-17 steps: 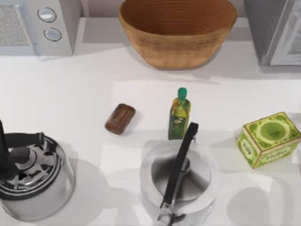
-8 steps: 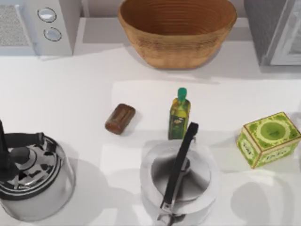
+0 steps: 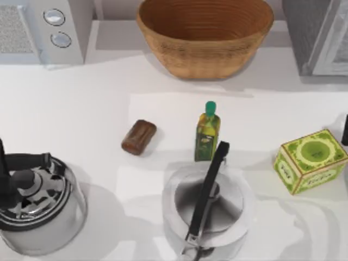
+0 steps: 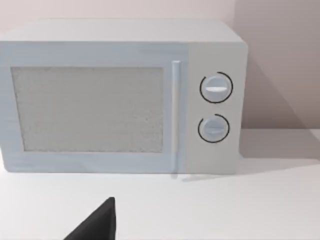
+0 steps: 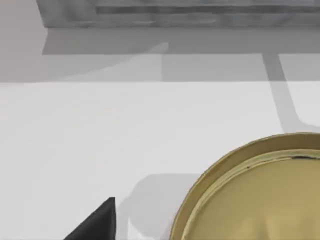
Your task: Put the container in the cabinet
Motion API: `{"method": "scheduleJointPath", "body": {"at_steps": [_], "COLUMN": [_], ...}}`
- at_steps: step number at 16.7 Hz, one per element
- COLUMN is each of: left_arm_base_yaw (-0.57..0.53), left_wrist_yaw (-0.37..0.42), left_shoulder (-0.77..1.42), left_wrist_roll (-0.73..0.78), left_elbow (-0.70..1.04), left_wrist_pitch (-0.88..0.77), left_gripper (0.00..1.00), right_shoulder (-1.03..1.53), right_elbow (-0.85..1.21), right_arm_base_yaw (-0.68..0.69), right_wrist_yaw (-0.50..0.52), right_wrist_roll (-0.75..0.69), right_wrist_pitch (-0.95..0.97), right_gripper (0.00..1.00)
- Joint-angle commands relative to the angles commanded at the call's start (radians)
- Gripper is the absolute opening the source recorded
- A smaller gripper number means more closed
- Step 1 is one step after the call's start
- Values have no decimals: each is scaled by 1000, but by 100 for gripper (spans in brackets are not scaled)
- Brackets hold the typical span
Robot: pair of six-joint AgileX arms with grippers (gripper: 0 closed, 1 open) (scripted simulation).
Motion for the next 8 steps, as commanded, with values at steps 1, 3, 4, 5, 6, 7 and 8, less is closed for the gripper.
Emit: {"method": "scheduleJointPath", "body": {"at_steps": [1, 3, 4, 5, 6, 7, 8], "left_arm_base_yaw": [0, 0, 0, 0, 0, 0, 0], "left_wrist_yaw": [0, 0, 0, 0, 0, 0, 0], "left_shoulder": [0, 0, 0, 0, 0, 0, 0], "left_wrist_roll": [0, 0, 0, 0, 0, 0, 0], "left_elbow": [0, 0, 0, 0, 0, 0, 0], "left_wrist_pitch": [0, 0, 0, 0, 0, 0, 0], "left_gripper": [100, 100, 100, 100, 100, 100, 100], "right_shoulder": [13, 23, 24, 24, 24, 24, 24], "right_elbow": [-5, -17, -19, -19, -19, -19, -19], "right_arm_base_yaw": [10, 25, 27, 27, 27, 27, 27], "right_wrist_yaw": [8, 19, 20, 20, 20, 20, 20], "right_wrist_roll": [5, 11, 12, 12, 12, 12, 12], "right_wrist_pitch": [19, 45, 47, 47, 47, 47, 47], "right_gripper": [100, 100, 100, 100, 100, 100, 92]}}
